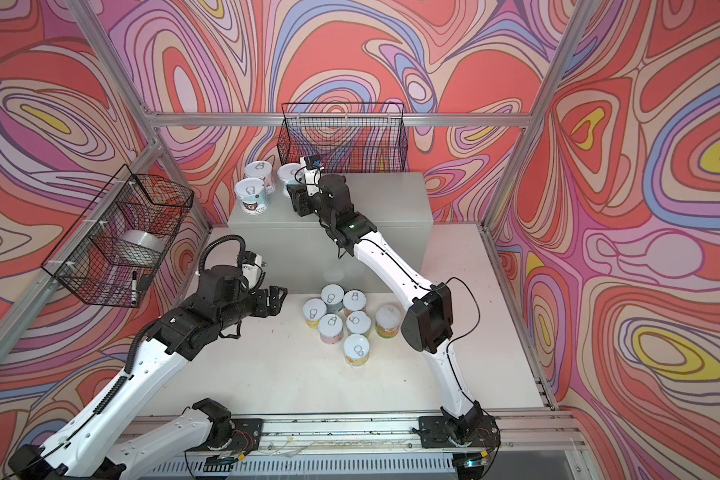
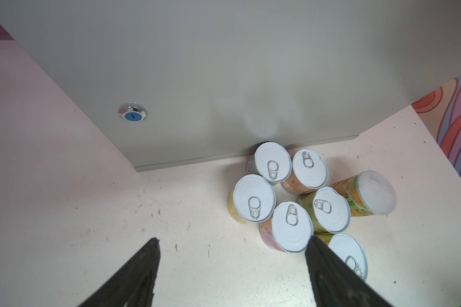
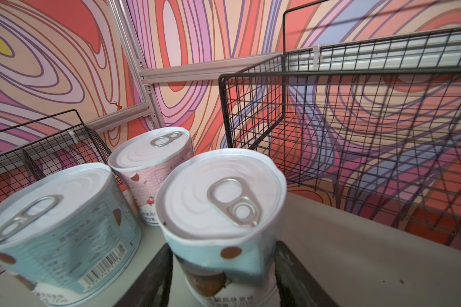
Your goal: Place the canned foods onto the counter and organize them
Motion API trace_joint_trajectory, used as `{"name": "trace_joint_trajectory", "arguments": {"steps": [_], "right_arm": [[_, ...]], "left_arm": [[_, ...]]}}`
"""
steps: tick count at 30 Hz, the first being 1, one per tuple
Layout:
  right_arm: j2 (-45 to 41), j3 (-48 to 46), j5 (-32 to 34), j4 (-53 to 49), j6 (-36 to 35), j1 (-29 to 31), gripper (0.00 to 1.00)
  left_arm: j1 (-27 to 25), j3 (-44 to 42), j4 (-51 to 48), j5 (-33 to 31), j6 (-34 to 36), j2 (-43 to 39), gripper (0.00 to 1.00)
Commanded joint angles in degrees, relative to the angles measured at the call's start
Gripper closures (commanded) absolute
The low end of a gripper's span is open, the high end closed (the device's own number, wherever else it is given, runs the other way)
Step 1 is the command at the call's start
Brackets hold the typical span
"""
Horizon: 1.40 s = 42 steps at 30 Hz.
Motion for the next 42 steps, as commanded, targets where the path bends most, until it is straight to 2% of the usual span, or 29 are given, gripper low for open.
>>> {"name": "trace_joint_trajectory", "arguments": {"steps": [1,12,20,33,37,42], "right_arm": [[2.6,0.8,-0.6,-0.1,2.5,-0.3,0.38],[3.6,2.6,0.1,-0.1,2.9,-0.3,0.37],[-4.5,-1.1,-0.8,-1.2,0.6,-0.3,0.34],[-32.2,-23.7,-3.0,-3.5,-0.1,0.3,0.32],[-41.7,-35.8,1.2,-5.6,0.0,2.6,0.3],[-53.6,-51.8,12.5,-10.7,0.9,10.1,0.25]], "left_arm": [[0.3,-0.8,1.5,0.2,0.6,0.5,0.14],[0.2,-2.4,2.4,0.2,0.1,0.3,0.13],[0.3,-5.1,3.9,0.9,-2.7,-2.1,0.11],[-0.4,-12.6,8.1,0.1,-6.8,-7.2,0.13],[-3.2,-15.3,10.5,-2.0,-7.8,-8.1,0.13],[-13.0,-20.9,15.8,-7.6,-8.6,-9.0,0.13]]}}
